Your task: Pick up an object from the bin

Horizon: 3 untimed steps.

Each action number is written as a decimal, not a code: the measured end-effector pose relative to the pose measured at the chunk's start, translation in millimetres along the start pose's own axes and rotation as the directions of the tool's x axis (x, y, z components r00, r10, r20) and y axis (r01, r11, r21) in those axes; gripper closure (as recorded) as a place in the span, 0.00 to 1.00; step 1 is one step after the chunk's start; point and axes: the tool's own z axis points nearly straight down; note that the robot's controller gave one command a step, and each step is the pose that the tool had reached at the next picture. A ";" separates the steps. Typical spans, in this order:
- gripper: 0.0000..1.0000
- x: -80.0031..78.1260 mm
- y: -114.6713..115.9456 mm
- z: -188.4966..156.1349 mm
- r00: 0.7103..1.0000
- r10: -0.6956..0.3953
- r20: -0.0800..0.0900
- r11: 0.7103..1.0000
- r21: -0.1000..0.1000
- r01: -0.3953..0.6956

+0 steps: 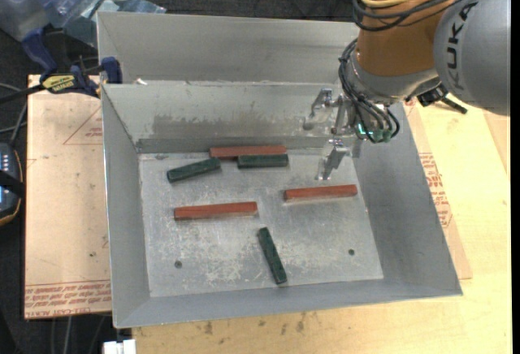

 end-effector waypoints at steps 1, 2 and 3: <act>0.00 -1.5 0.0 -4.5 1.000 0.000 0.008 1.000 0.000 0.000; 0.00 18.2 -16.3 45.6 0.999 -0.034 0.013 0.999 0.001 0.034; 1.00 6.7 -34.8 139.1 0.991 -0.133 0.014 0.991 0.002 0.133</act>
Offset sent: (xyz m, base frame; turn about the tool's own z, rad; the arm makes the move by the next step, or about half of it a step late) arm -0.0617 -0.0508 -0.1508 -0.1002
